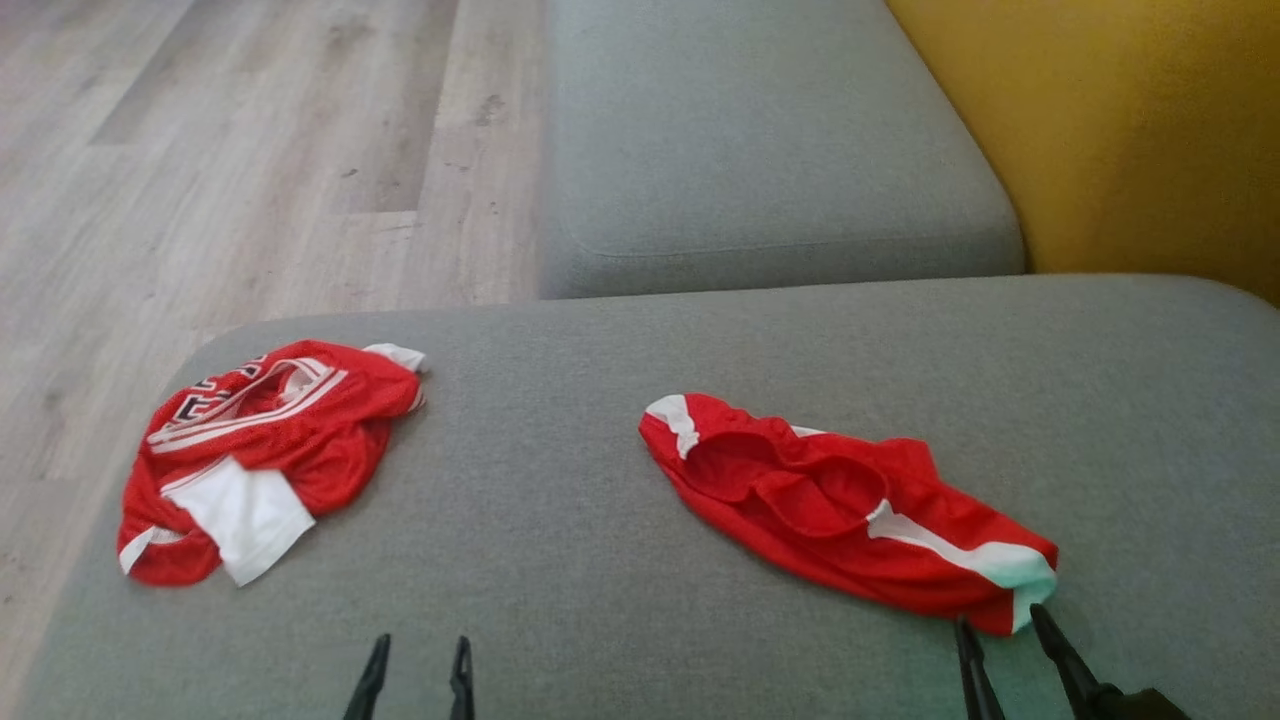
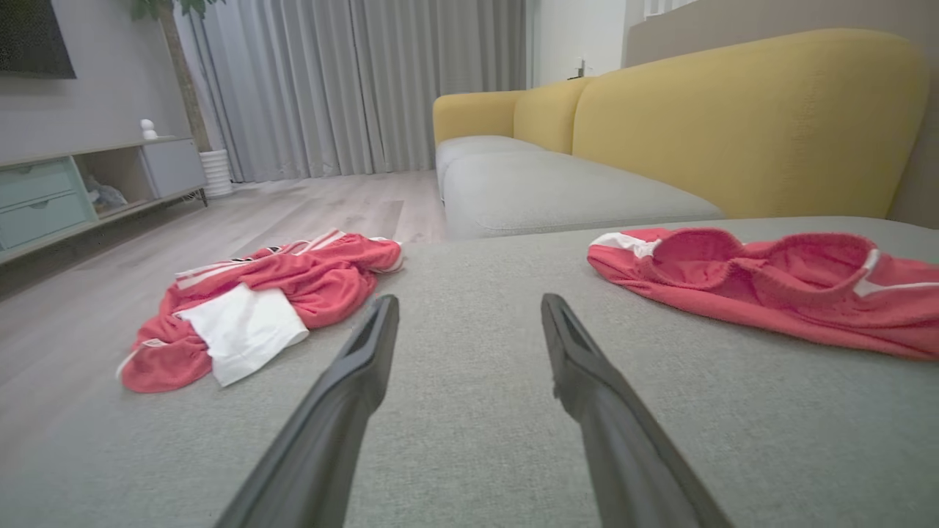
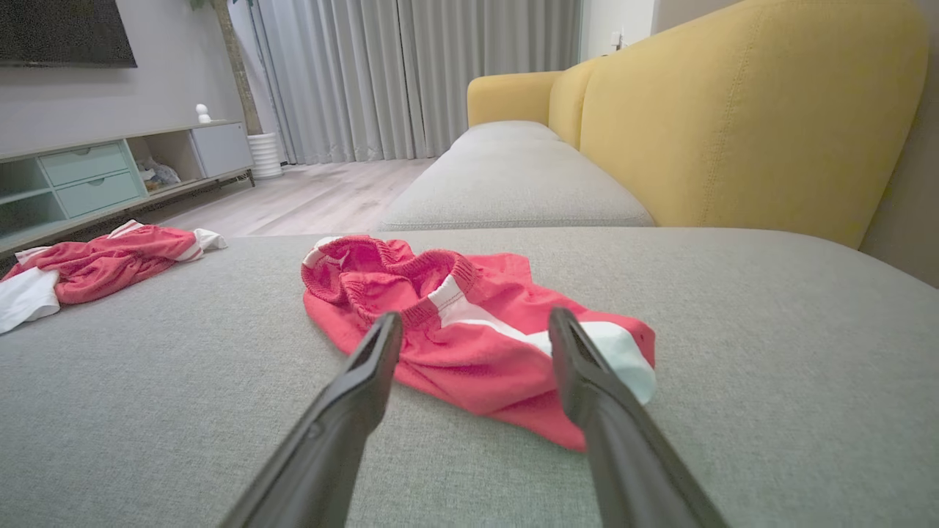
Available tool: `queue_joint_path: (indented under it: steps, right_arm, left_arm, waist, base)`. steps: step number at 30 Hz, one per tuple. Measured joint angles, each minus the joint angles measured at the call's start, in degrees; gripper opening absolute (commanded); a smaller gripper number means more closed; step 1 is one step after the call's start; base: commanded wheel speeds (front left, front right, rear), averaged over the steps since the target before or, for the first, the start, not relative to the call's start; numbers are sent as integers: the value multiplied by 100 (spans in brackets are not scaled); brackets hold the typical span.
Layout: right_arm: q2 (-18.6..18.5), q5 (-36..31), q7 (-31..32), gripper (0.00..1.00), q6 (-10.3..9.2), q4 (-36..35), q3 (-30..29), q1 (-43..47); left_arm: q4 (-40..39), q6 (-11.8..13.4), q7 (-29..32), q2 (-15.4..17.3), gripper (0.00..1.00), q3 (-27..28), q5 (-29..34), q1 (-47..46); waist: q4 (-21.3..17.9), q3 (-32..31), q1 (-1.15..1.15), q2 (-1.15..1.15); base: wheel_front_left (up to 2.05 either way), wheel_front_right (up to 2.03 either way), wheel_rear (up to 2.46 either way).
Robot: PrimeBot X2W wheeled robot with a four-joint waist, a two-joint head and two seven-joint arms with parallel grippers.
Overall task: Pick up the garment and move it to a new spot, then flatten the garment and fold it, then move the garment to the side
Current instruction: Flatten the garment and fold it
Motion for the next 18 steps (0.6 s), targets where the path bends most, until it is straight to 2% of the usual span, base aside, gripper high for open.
queue_joint_path:
  steps: [7,18]
  right_arm:
    - [1,-110,0,100,0,-5,51,-26]
    - [-58,-159,0,100,0,-54,376,-344]
  left_arm:
    - [304,-86,0,-1,100,-513,-314,-416]
    - [1818,-508,0,-31,100,-2170,-1150,-2555]
  waist:
    - [-384,149,0,0]
    - [-1455,648,1,0]
  base:
    - [0,0,0]
    - [0,0,0]
